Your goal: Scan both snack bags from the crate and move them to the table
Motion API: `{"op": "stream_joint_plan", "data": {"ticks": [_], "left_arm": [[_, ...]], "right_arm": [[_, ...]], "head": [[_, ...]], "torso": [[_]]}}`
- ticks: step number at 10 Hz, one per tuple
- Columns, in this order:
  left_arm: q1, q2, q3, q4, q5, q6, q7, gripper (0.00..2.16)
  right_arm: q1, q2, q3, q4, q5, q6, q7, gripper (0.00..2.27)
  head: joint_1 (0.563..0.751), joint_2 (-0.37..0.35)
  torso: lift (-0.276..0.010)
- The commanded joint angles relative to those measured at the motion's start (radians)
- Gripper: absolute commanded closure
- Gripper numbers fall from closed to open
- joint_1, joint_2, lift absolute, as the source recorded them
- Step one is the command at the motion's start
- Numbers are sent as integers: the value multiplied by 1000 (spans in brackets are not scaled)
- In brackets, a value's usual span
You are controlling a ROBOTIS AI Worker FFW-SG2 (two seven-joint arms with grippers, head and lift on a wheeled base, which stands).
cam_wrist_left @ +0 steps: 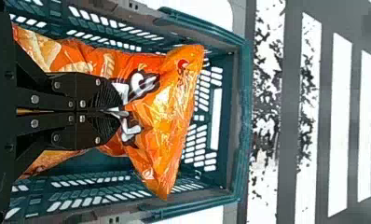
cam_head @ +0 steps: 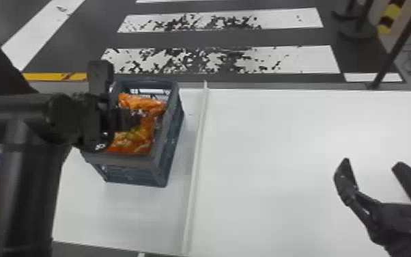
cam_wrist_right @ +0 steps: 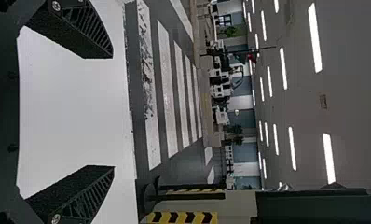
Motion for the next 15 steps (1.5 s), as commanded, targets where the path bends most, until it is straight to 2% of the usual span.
{"op": "stream_joint_plan", "data": {"ticks": [1, 5, 7, 11, 15], "left_arm": [[17, -1, -1, -50, 0, 3, 7, 2142], [91, -6, 5, -170, -13, 0, 39, 2142], [95, 2, 12, -170, -16, -6, 44, 2142], [117, 5, 35, -170, -5, -34, 39, 2142], [148, -1, 35, -245, 4, -68, 56, 2142]], "right_arm": [[-2, 0, 0, 1, 0, 0, 0, 76], [4, -6, -10, 1, -19, 0, 0, 80], [12, -8, -11, 0, -20, -6, 0, 80], [27, -8, -19, -3, -20, -19, 0, 80], [39, -5, -26, -2, -20, -40, 0, 80]], "head": [[695, 115], [695, 100], [695, 102], [695, 115], [695, 105]], "torso": [[-87], [-87], [-87], [-87], [-87]]}}
